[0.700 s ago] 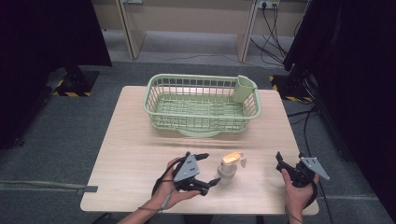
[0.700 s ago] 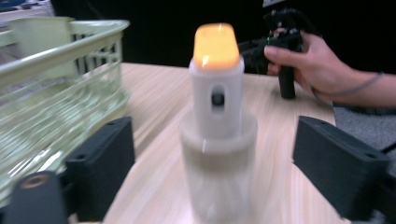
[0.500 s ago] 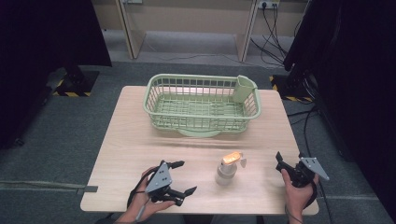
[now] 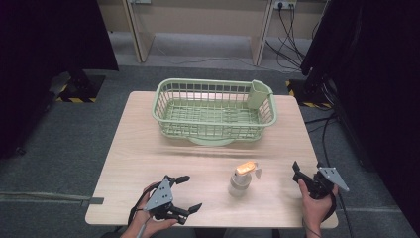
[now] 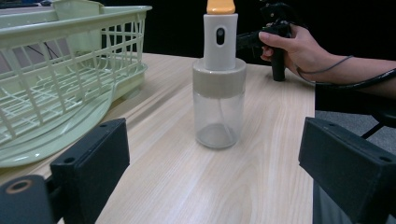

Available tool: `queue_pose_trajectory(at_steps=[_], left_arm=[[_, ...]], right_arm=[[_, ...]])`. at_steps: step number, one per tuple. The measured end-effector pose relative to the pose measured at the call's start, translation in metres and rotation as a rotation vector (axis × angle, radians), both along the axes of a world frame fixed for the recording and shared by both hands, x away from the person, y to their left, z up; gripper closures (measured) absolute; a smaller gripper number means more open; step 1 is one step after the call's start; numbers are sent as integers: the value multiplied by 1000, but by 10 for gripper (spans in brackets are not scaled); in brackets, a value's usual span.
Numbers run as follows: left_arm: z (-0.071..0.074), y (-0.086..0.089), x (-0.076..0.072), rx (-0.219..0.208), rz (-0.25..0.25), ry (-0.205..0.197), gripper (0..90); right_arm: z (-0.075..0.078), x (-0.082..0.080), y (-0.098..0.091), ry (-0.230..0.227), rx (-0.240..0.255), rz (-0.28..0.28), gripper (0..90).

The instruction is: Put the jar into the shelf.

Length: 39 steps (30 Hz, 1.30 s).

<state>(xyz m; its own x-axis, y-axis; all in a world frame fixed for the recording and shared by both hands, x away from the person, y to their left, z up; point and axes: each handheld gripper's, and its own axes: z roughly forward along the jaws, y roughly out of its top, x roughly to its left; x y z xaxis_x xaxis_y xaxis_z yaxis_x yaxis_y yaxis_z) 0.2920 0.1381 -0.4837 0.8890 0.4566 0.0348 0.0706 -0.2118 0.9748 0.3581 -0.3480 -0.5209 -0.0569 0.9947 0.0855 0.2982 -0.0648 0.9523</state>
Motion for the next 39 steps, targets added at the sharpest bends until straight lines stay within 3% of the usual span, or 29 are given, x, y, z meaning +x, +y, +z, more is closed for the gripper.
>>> queue_pose_trajectory(at_steps=[20, 33, 39], left_arm=[[15, -50, 20, -8, -61, -40, 110], [19, -80, 38, -21, -65, -35, 149], [22, -88, 45, -25, -66, -27, 216]], right_arm=[[0, 0, 0, 2, 1, 0, 64], [0, 0, 0, 4, 0, 1, 64], [0, 0, 0, 4, -3, 0, 64]])
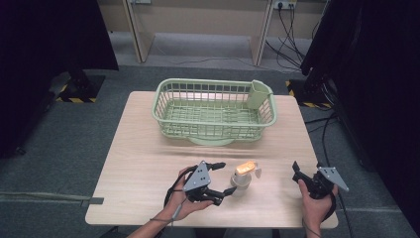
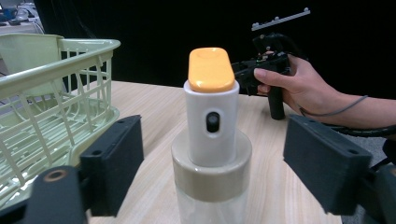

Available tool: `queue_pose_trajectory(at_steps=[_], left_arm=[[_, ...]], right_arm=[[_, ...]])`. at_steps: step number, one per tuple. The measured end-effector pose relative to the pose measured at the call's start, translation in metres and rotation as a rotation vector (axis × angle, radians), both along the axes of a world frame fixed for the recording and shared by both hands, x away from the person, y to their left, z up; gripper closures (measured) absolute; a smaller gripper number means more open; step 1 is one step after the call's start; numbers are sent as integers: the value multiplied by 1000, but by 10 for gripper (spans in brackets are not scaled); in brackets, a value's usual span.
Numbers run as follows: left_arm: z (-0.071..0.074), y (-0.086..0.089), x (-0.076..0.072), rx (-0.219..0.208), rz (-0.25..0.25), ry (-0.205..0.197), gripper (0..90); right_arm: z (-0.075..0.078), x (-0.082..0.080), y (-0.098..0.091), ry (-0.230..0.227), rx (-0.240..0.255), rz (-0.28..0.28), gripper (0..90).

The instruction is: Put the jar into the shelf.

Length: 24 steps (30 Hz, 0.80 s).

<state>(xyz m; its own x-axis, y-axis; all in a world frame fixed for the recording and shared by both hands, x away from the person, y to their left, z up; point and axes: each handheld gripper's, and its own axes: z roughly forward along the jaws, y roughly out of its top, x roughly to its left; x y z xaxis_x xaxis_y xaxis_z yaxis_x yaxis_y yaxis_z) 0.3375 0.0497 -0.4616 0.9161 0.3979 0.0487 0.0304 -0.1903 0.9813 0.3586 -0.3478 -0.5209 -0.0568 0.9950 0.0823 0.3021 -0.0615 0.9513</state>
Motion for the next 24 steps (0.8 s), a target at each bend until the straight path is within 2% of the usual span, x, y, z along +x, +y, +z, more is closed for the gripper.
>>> queue_pose_trajectory(at_steps=[8, 15, 24], left_arm=[[6, -14, 7, -4, 4, 20, 306], [7, -26, 8, 14, 13, 43, 390], [7, -37, 10, 22, 28, 46, 523]], right_arm=[[0, 0, 0, 1, 1, -1, 64], [0, 0, 0, 1, 2, 0, 64], [0, 0, 0, 1, 3, 0, 64]])
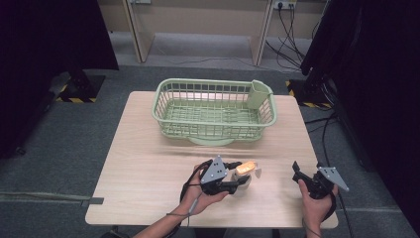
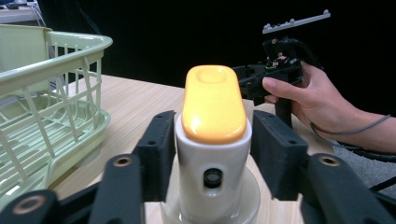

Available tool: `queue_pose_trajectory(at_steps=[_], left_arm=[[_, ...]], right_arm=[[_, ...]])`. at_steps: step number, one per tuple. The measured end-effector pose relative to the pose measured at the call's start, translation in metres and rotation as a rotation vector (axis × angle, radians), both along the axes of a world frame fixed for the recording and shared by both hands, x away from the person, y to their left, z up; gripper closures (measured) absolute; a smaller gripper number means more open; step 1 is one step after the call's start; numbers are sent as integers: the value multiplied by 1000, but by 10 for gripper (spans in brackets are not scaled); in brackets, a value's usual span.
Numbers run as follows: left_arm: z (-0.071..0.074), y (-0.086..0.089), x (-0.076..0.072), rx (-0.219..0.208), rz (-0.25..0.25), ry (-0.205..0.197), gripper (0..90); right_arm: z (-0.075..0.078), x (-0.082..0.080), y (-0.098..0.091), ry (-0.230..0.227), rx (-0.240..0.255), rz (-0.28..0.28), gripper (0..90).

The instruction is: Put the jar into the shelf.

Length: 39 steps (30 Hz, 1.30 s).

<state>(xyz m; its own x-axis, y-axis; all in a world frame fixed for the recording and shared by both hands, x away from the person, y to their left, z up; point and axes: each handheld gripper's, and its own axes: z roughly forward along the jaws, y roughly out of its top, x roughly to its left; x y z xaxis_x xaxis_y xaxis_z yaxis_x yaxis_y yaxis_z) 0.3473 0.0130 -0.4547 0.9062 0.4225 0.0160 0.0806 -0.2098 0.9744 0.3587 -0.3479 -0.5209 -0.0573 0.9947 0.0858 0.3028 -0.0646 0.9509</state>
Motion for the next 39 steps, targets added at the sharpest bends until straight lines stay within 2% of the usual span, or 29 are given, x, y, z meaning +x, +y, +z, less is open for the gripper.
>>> queue_pose_trajectory(at_steps=[4, 18, 24, 33, 39], left_arm=[[-1, -1, 1, 3, 9, -2, 571], [2, 0, -2, 1, 15, 8, 581], [10, 5, -5, -8, 22, -2, 581], [32, 21, -9, -37, 70, -26, 580], [45, 31, -10, -40, 113, -41, 580]], right_arm=[[0, 0, 0, -1, 2, 0, 64], [0, 0, 0, 0, 2, 1, 64], [0, 0, 0, 0, -1, 1, 64], [0, 0, 0, 0, -4, 2, 64], [0, 0, 1, 0, -5, 2, 64]])
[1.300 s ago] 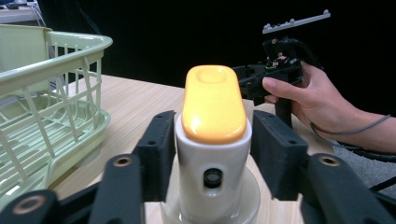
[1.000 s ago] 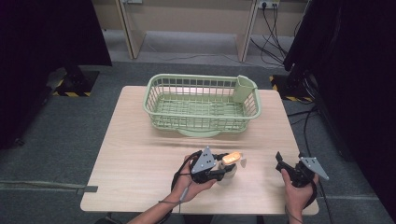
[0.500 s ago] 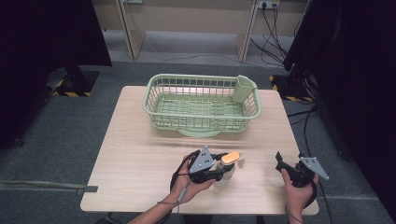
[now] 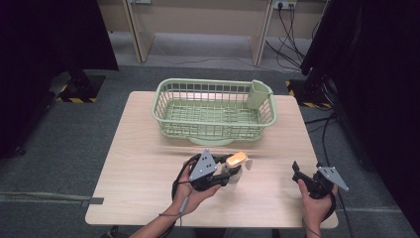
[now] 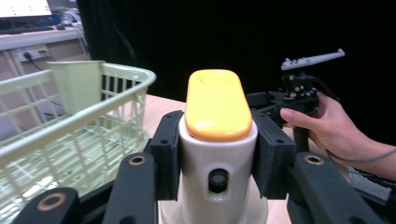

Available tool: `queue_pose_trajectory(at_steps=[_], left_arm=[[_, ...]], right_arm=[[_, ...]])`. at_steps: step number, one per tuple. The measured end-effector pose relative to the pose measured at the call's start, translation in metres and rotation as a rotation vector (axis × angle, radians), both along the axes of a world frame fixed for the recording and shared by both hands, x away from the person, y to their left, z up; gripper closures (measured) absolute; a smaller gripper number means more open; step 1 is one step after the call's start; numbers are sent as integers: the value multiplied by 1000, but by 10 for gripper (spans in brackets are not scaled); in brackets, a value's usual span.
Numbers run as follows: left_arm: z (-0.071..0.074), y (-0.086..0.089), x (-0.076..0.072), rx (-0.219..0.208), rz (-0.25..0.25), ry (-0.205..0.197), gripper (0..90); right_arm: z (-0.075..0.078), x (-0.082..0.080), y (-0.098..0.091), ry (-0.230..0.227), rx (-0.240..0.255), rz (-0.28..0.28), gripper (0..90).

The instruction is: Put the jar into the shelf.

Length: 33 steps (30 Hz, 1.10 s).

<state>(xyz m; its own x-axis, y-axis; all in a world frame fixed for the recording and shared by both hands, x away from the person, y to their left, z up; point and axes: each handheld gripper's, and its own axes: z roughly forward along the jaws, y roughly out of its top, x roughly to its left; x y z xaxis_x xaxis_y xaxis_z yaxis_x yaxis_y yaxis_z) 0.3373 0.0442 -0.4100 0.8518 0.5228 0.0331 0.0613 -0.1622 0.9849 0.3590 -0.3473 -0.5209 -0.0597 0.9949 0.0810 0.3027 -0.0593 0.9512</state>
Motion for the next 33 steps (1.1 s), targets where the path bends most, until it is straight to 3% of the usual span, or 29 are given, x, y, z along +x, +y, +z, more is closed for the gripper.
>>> queue_pose_trajectory(at_steps=[17, 33], left_arm=[[30, 25, 7, -25, 90, -41, 580], [61, 54, 27, -52, 236, -72, 580]], right_arm=[[0, 0, 0, 0, 0, 0, 64], [0, 0, 0, -1, -2, 0, 65]])
